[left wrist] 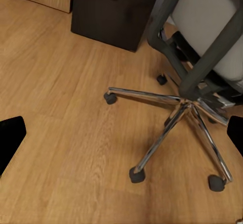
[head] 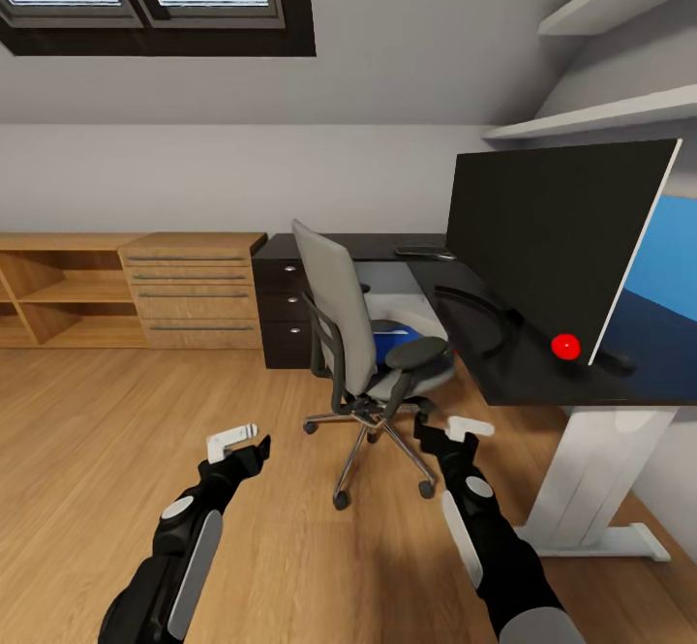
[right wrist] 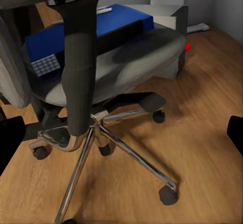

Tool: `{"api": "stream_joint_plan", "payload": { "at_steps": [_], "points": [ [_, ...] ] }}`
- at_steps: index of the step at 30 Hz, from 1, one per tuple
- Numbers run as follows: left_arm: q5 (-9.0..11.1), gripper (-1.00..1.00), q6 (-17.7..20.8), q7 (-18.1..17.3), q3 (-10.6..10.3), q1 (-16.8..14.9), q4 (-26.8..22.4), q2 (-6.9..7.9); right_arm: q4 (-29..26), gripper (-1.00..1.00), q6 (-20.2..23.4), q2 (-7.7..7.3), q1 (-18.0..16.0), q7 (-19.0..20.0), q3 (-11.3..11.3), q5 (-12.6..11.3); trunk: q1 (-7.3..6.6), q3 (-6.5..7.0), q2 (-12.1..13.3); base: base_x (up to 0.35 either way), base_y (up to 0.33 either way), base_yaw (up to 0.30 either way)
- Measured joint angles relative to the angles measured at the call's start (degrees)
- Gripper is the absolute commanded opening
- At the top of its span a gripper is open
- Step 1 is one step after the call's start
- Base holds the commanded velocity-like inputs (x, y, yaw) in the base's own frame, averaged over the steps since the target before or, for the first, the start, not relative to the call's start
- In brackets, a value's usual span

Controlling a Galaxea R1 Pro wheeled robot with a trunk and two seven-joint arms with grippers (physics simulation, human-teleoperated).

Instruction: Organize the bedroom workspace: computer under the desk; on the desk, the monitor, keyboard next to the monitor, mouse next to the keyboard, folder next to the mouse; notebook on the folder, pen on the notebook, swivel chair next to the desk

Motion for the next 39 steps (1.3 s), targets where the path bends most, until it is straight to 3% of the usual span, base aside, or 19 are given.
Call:
{"api": "stream_joint_plan", "payload": {
  "at_steps": [16,32,39],
  "points": [
    [0.1,1.00,-0.2,0.1,0.0,0.6,-2.5,0.16,-3.9,1.00,3.5,-0.36,0.2,0.7,-0.1,0.1,0.00,0.00,0.0,0.000,0.000,0.000],
    [0.1,1.00,-0.2,0.2,-0.1,0.6,-3.4,-0.01,-3.8,1.00,3.5,-0.36,0.2,0.7,-0.1,0.2,3.51,-2.87,-6.4,0.000,0.000,0.000],
    [0.2,1.00,-0.2,0.2,-0.1,0.6,-3.4,0.03,-3.8,1.00,3.5,-0.36,0.2,0.7,-0.1,0.2,3.52,-2.87,-6.4,0.000,0.000,0.000]
  ]
}}
